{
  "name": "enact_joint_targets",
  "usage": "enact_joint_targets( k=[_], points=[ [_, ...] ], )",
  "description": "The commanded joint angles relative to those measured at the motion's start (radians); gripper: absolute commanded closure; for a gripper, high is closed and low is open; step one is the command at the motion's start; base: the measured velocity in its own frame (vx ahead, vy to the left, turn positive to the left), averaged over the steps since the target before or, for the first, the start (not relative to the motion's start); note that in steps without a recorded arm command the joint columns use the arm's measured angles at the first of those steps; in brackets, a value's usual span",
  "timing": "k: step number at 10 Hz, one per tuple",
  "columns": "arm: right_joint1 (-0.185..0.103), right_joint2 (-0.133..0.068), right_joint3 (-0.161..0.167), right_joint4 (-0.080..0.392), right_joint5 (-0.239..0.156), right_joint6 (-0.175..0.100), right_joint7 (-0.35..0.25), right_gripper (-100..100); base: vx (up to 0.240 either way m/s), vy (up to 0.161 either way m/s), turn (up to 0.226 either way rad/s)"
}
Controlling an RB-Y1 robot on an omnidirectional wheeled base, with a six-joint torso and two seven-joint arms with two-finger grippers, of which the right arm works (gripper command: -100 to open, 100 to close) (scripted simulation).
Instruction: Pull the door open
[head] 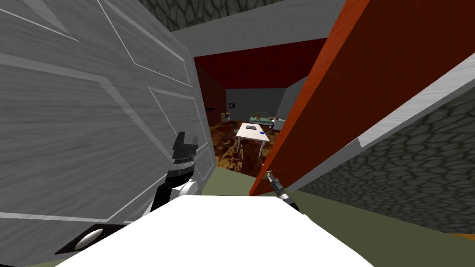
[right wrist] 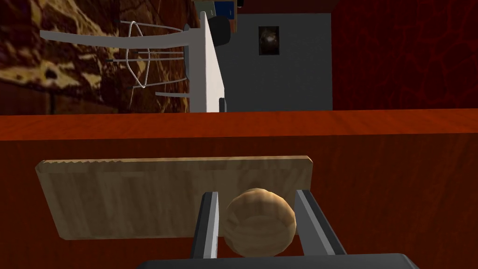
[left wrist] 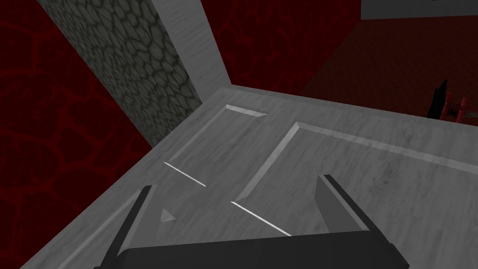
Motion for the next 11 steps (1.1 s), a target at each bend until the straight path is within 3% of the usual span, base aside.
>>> enact_joint_targets(
  k=[1, 11],
  points=[
    [0.000, 0.000, 0.000, 0.000, 0.000, 0.000, 0.000, 100, -0.095, -0.028, 0.017],
    [-0.022, -0.024, 0.008, 0.066, 0.008, -0.060, -0.007, 100, -0.208, -0.092, 0.162]
  ],
)
